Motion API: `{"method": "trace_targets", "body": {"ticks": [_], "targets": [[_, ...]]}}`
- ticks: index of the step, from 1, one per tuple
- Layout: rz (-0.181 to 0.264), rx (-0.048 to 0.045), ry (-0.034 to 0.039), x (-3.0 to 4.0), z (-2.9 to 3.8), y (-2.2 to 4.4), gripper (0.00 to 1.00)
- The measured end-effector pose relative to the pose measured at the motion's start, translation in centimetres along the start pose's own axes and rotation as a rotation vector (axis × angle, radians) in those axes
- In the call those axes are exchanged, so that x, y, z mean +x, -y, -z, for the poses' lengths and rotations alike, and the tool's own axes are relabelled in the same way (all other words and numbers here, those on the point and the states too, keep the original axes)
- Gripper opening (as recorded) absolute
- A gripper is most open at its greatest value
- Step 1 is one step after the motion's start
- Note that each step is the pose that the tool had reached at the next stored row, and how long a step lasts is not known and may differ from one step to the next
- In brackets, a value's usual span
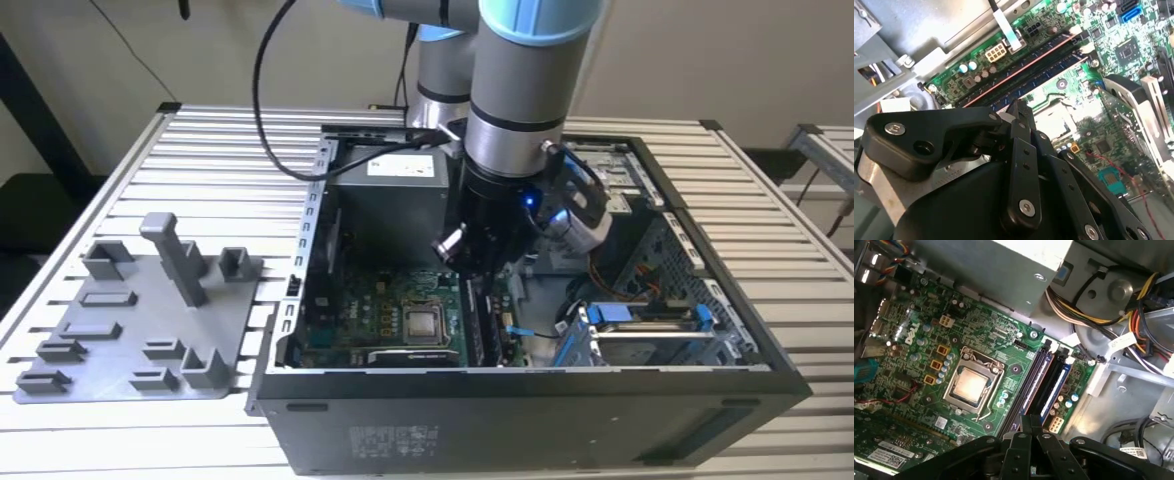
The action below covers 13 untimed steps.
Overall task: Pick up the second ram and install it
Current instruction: 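Press down the second ram until it locks into place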
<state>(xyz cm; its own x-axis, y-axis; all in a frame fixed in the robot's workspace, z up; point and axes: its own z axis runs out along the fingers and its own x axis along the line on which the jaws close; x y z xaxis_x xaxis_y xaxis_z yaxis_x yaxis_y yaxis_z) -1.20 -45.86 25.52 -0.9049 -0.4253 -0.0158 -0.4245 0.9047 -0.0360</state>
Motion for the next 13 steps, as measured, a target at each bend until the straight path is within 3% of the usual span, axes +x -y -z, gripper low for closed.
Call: {"method": "trace_targets", "body": {"ticks": [13], "targets": [[0.162,-0.0025,0.0058,0.00,0.00,0.00,0.11]]}}
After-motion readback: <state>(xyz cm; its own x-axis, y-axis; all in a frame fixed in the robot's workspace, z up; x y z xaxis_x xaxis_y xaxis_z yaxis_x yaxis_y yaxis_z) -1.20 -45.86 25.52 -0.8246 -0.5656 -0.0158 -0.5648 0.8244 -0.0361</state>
